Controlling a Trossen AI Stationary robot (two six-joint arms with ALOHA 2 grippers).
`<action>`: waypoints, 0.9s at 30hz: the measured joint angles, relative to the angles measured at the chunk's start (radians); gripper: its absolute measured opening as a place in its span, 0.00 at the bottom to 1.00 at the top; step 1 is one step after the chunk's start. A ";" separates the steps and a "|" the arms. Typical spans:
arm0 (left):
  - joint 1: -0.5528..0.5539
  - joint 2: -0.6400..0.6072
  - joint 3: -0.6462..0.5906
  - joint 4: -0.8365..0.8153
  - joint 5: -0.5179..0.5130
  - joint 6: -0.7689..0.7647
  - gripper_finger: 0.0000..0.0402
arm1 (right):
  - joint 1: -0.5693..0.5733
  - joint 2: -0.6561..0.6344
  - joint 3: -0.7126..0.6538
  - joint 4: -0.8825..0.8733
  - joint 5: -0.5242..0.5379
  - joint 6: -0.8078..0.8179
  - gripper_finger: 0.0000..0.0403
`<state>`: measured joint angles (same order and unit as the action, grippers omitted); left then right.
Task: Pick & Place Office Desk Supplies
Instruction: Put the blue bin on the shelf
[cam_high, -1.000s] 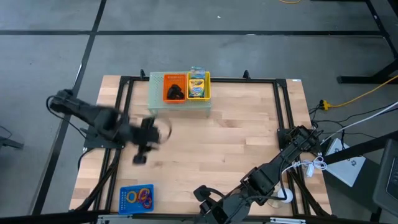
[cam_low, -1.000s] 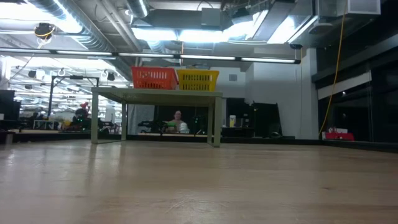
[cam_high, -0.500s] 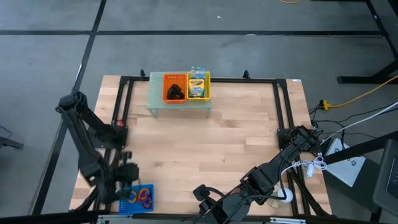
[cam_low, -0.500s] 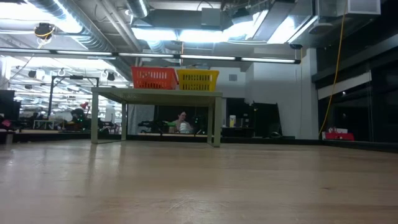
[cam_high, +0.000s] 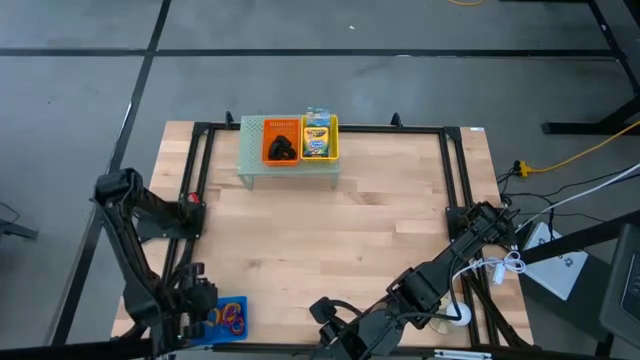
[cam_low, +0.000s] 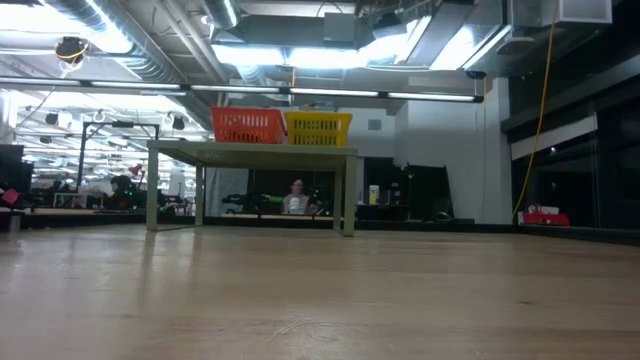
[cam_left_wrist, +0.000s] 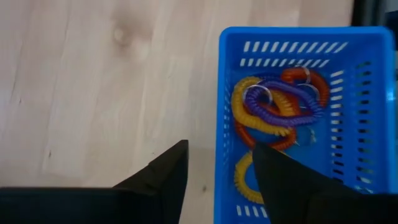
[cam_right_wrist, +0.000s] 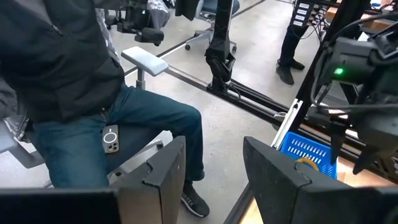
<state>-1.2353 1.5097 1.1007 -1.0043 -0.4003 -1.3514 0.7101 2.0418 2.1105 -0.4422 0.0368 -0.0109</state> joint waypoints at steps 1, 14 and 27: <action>0.003 0.009 0.000 0.000 0.003 0.000 0.45 | 0.000 0.000 0.000 0.000 0.000 0.000 0.40; 0.075 0.036 0.000 0.032 0.128 0.005 0.52 | -0.001 0.021 -0.001 -0.004 -0.001 -0.005 0.40; 0.079 0.035 -0.062 0.213 0.163 0.015 0.52 | -0.009 0.023 -0.001 0.008 0.000 -0.017 0.40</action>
<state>-1.1562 1.5448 1.0383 -0.7916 -0.2378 -1.3359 0.7010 2.0644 2.1098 -0.4343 0.0364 -0.0282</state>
